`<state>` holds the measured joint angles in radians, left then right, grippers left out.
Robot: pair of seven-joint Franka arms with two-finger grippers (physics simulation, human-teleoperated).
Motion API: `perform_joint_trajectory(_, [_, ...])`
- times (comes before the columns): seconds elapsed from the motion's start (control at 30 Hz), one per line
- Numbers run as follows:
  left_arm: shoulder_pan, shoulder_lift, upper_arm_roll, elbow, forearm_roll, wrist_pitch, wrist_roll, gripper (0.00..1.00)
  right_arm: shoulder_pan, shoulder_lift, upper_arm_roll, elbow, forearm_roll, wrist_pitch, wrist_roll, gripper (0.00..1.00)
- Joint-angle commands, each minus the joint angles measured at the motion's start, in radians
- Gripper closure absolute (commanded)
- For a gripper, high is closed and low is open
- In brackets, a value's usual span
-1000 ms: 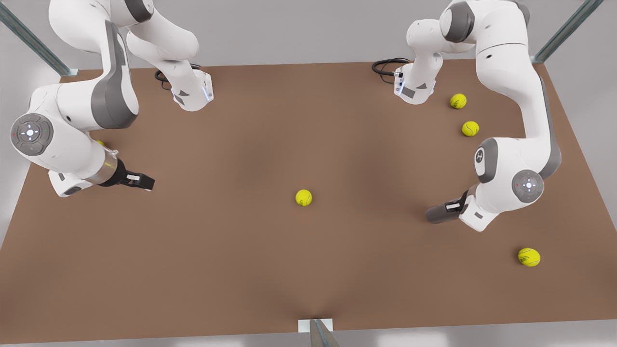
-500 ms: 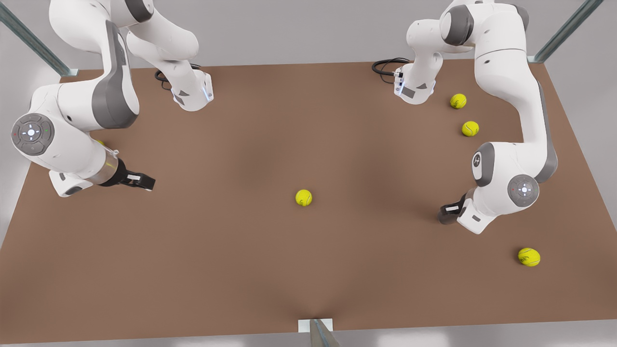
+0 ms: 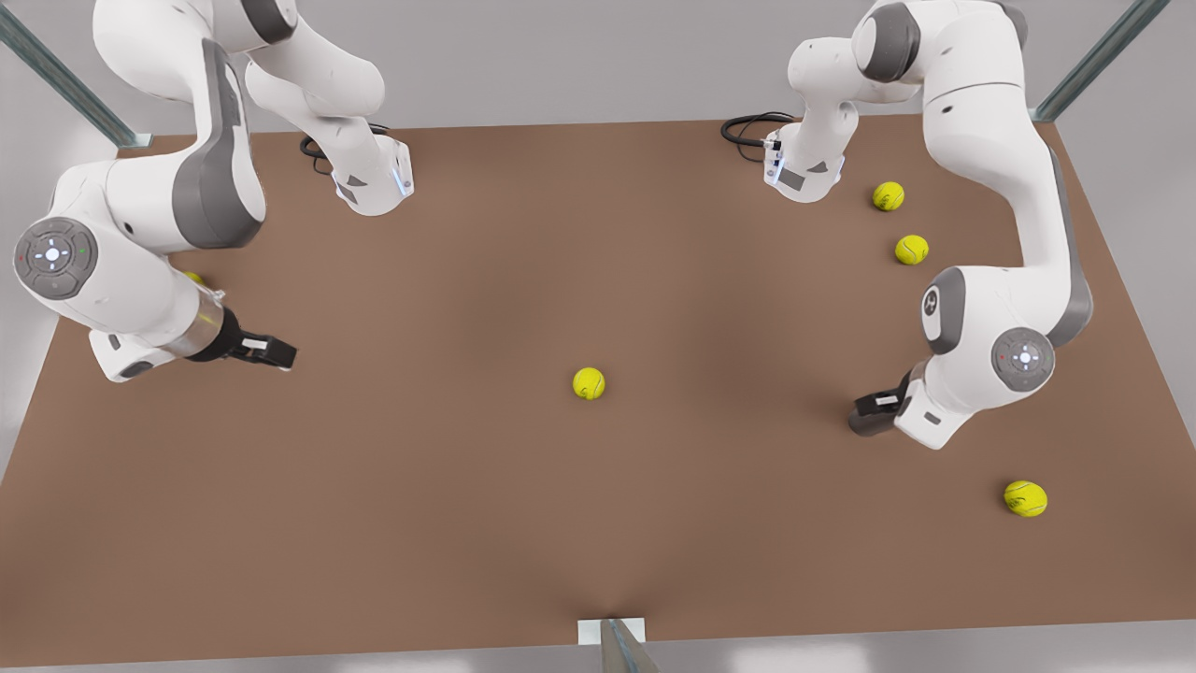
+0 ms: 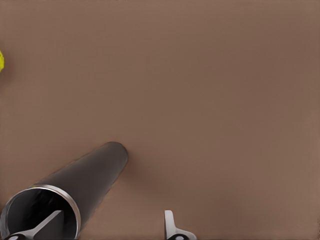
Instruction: Put the tennis tube upright
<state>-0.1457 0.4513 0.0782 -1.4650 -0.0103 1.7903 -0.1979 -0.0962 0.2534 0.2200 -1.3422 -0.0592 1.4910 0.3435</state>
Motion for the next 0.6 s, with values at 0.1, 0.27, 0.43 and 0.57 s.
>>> perform_joint_trajectory(0.1, [0.002, -0.025, 0.0, 0.0, 0.004, -0.008, 0.0, 0.0, 0.012, 0.0, 0.001, 0.0, 0.002, 0.0, 0.009, 0.0])
perform_joint_trajectory(0.27, [0.002, -0.062, -0.005, 0.002, 0.007, -0.015, -0.002, 0.0, 0.012, 0.0, 0.001, 0.0, 0.002, -0.003, -0.009, 0.0])
perform_joint_trajectory(0.43, [0.008, -0.175, -0.043, 0.002, 0.01, -0.086, 0.006, 0.0, 0.013, 0.0, 0.001, -0.002, 0.007, -0.009, -0.112, 0.0])
perform_joint_trajectory(0.57, [0.011, -0.207, -0.055, 0.015, 0.01, -0.137, 0.041, 0.0, 0.013, 0.0, 0.001, -0.002, 0.007, -0.009, -0.113, 0.0])
